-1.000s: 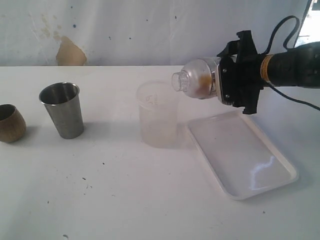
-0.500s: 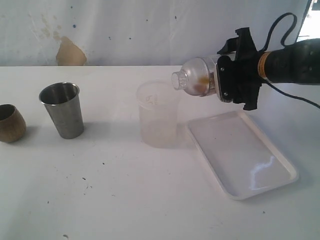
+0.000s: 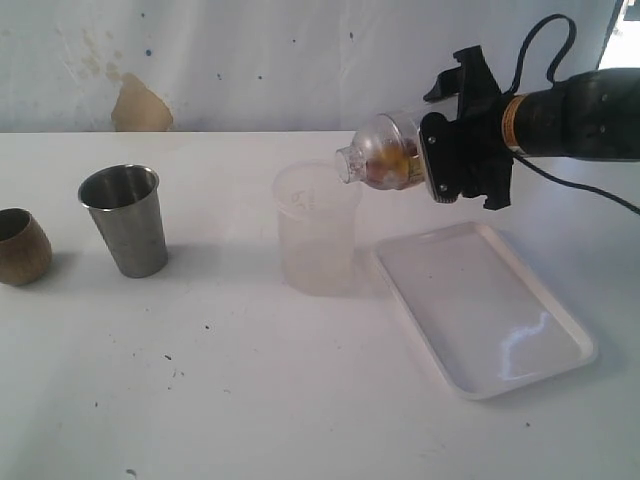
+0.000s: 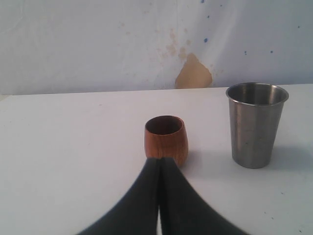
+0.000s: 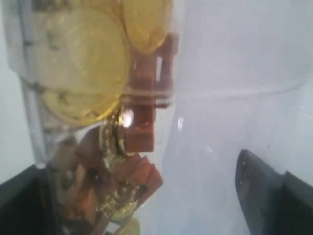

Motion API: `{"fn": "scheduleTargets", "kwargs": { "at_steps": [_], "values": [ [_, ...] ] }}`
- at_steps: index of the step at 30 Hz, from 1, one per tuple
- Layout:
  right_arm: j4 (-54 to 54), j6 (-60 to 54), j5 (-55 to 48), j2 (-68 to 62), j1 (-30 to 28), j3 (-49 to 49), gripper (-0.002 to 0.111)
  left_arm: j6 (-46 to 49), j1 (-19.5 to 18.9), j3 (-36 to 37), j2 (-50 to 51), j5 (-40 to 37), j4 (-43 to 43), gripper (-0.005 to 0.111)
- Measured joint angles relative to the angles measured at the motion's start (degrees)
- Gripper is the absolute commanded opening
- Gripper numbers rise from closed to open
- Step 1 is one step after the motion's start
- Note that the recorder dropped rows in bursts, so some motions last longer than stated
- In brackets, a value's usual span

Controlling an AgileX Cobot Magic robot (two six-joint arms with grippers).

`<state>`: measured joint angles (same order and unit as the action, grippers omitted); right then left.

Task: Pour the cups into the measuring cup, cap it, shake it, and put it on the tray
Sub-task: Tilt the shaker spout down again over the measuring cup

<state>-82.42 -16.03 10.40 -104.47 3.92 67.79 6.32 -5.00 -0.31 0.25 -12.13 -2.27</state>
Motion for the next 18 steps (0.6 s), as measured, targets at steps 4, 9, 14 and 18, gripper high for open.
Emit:
{"fn": "scheduleTargets", "kwargs": {
  "at_steps": [4, 9, 14, 18],
  "values": [
    [0.00, -0.51, -0.26, 0.00, 0.00, 0.13, 0.000, 0.00, 0.00, 0.00, 0.00, 0.00, 0.00, 0.001],
    [0.12, -1.59, -0.36, 0.00, 0.00, 0.26, 0.000, 0.00, 0.00, 0.00, 0.00, 0.00, 0.00, 0.001],
    [0.22, -2.10, -0.36, 0.00, 0.00, 0.50, 0.000, 0.00, 0.00, 0.00, 0.00, 0.00, 0.00, 0.001],
    [0.11, -2.33, -0.36, 0.00, 0.00, 1.13, 0.000, 0.00, 0.00, 0.00, 0.00, 0.00, 0.00, 0.001]
  ]
}}
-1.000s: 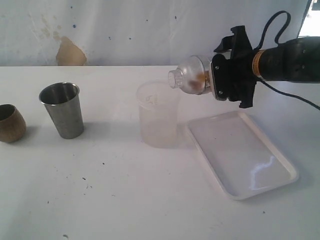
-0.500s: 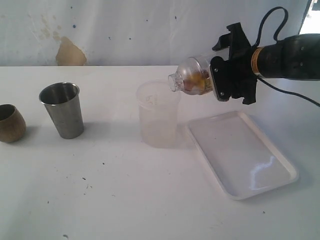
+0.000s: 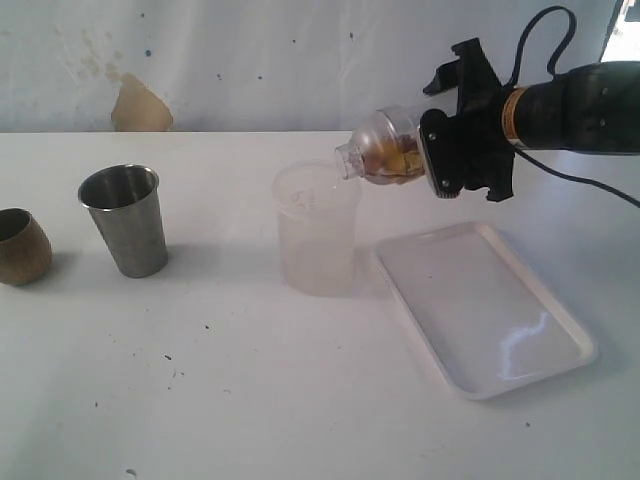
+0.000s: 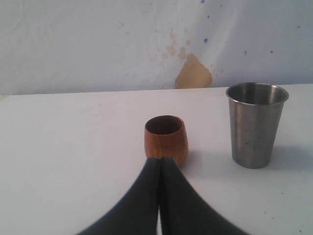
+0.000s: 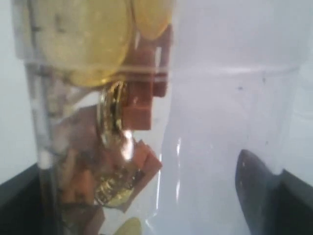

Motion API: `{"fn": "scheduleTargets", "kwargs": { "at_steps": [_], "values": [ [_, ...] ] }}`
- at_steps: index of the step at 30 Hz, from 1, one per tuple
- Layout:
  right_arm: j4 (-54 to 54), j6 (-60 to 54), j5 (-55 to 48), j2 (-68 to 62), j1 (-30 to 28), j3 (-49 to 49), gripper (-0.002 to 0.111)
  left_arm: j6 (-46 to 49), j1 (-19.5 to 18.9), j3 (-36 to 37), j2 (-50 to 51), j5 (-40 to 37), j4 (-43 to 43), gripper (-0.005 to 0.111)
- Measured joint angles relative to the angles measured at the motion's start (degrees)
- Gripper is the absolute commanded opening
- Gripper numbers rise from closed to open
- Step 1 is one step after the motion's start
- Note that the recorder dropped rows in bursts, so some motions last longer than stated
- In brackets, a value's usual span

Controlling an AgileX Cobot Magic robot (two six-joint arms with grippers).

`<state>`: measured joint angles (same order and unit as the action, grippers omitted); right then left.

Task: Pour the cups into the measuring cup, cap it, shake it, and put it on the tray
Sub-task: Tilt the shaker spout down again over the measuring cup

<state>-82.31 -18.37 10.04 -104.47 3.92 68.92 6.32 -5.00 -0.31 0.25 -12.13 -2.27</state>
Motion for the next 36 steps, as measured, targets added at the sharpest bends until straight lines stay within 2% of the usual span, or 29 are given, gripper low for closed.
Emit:
{"fn": "scheduleTargets", "kwargs": {
  "at_steps": [36],
  "values": [
    [-0.69, -3.76, 4.64, 2.41, 0.65, 0.54, 0.000, 0.00, 0.00, 0.00, 0.00, 0.00, 0.00, 0.001]
  ]
}}
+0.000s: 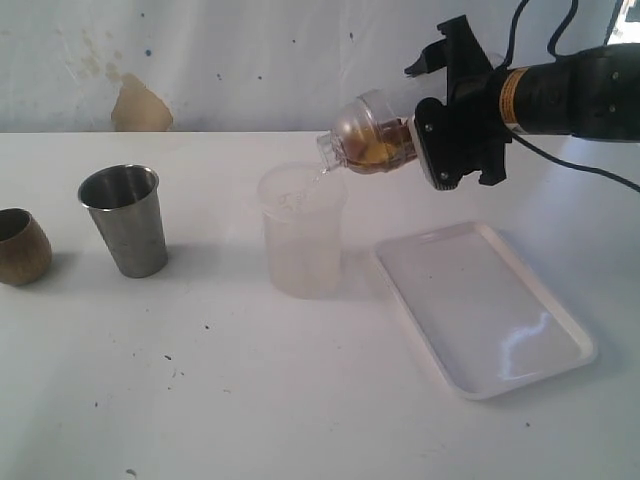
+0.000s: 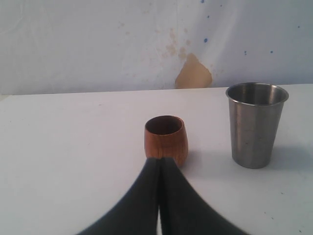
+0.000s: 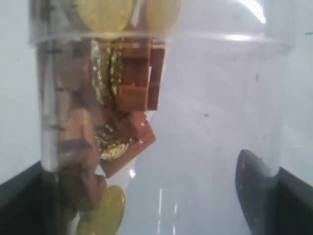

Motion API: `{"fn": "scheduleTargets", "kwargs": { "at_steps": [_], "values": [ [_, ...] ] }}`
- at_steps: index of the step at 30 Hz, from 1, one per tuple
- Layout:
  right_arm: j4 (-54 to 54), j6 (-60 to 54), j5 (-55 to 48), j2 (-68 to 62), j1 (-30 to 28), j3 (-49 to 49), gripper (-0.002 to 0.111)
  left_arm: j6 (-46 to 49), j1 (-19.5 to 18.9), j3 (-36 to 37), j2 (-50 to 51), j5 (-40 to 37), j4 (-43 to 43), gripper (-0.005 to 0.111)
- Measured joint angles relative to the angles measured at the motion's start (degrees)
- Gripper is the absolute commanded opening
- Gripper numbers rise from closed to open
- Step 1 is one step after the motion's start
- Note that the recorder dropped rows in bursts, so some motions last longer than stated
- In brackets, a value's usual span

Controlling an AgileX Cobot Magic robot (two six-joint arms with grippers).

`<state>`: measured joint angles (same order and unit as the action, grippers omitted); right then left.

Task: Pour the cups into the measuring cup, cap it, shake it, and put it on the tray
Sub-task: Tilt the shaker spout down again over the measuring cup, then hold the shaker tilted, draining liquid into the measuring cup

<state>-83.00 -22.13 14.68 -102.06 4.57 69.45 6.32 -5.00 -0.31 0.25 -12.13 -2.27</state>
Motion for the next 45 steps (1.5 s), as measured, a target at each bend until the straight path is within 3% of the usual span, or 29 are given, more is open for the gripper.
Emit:
{"fn": "scheduleTargets", "kwargs": {
  "at_steps": [45],
  "values": [
    [0.00, -2.10, 0.00, 0.00, 0.00, 0.00, 0.000, 0.00, 0.00, 0.00, 0.00, 0.00, 0.00, 0.001]
  ]
}}
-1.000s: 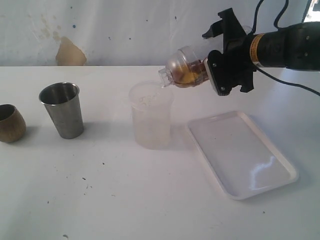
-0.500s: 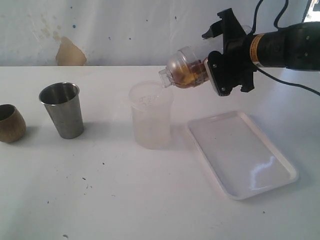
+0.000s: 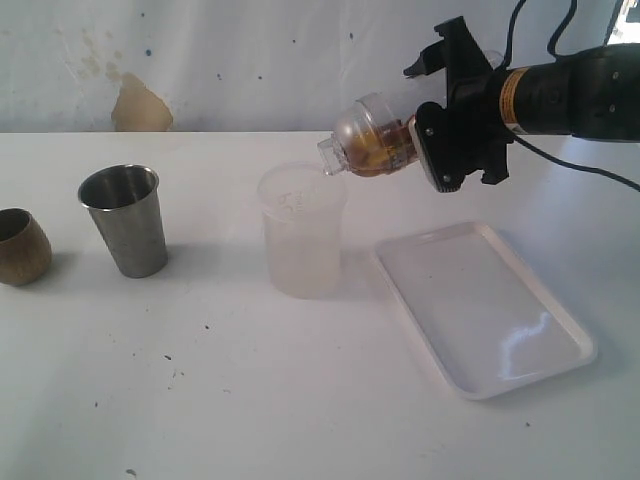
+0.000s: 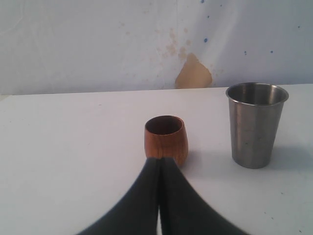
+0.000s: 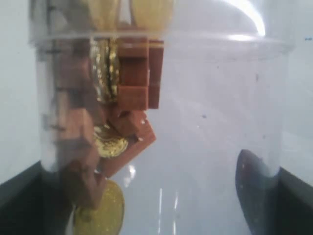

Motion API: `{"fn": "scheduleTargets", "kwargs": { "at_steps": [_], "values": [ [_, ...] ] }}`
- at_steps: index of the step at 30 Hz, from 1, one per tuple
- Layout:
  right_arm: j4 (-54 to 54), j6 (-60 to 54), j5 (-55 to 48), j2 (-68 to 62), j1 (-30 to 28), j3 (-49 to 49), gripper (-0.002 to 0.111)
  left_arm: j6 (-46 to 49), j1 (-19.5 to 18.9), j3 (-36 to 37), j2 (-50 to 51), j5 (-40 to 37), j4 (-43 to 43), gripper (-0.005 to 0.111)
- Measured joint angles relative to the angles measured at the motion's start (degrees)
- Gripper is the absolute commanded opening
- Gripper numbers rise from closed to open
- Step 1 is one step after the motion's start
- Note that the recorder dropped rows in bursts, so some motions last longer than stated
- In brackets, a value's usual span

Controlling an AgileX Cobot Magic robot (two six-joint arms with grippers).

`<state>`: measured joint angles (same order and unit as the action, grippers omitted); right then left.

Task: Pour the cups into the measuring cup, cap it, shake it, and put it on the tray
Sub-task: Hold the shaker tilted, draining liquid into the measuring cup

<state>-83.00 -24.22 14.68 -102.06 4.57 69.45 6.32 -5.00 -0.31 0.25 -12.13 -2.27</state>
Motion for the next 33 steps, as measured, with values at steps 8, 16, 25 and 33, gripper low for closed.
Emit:
{"fn": "scheduleTargets", "kwargs": {
  "at_steps": [8, 16, 25, 33],
  "values": [
    [0.00, -0.29, -0.49, 0.00, 0.00, 0.00, 0.000, 0.00, 0.00, 0.00, 0.00, 0.00, 0.00, 0.001],
    [0.00, -0.89, -0.71, 0.00, 0.00, 0.00, 0.000, 0.00, 0.00, 0.00, 0.00, 0.00, 0.00, 0.001],
    [0.00, -1.71, -0.71, 0.00, 0.00, 0.00, 0.000, 0.00, 0.00, 0.00, 0.00, 0.00, 0.00, 0.001],
    [0.00, -1.71, -0.71, 0.08, 0.00, 0.00, 0.000, 0.00, 0.00, 0.00, 0.00, 0.00, 0.00, 0.001]
  ]
}}
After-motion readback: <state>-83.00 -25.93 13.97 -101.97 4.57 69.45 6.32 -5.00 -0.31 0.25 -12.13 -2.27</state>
